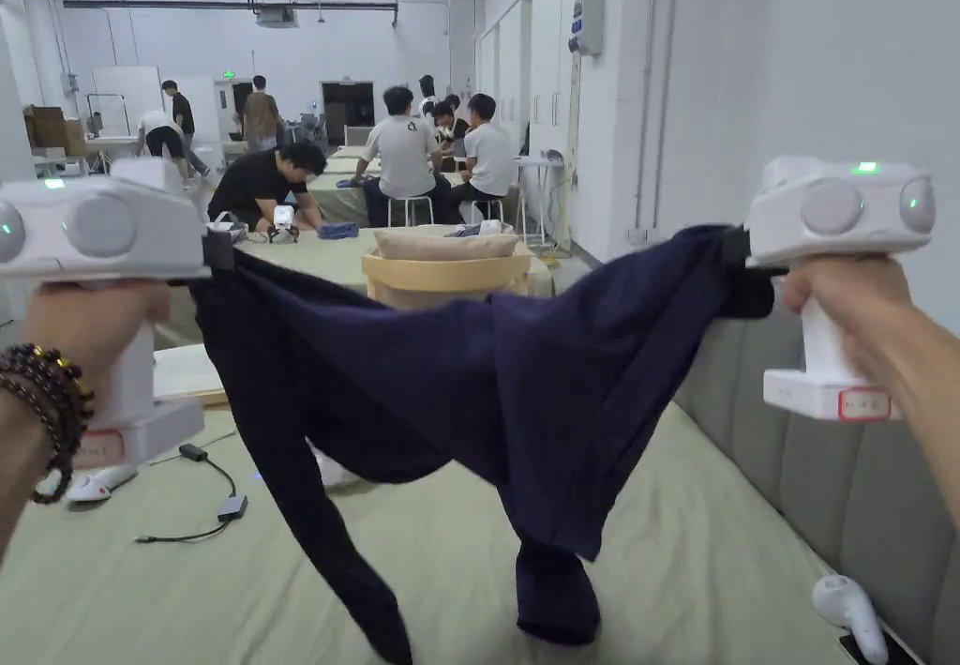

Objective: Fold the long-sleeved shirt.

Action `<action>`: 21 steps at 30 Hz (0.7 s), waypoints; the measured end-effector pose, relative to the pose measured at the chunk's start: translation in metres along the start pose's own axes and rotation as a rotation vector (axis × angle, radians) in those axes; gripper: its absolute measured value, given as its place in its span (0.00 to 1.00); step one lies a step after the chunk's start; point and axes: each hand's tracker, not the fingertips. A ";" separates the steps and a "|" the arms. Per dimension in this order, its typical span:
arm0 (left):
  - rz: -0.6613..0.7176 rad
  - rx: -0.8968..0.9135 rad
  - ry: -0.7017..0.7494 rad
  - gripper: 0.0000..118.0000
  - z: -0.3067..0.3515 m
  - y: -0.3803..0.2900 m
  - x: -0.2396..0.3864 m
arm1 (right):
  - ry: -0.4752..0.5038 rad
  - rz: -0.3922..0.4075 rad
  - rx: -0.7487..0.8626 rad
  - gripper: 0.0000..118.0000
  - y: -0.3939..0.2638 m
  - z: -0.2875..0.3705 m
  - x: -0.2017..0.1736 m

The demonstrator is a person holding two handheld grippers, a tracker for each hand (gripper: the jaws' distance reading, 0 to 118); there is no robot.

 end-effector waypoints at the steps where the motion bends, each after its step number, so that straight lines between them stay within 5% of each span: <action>1: 0.017 -0.034 -0.003 0.05 -0.009 -0.022 -0.001 | -0.001 0.000 -0.044 0.08 -0.027 -0.011 0.000; 11: 0.045 -0.241 -0.011 0.05 -0.035 -0.173 0.000 | 0.014 -0.012 -0.315 0.08 -0.210 -0.060 -0.008; 21: 0.103 -0.192 -0.017 0.05 0.083 -0.265 -0.028 | 0.111 -0.013 -0.258 0.08 -0.296 0.067 0.020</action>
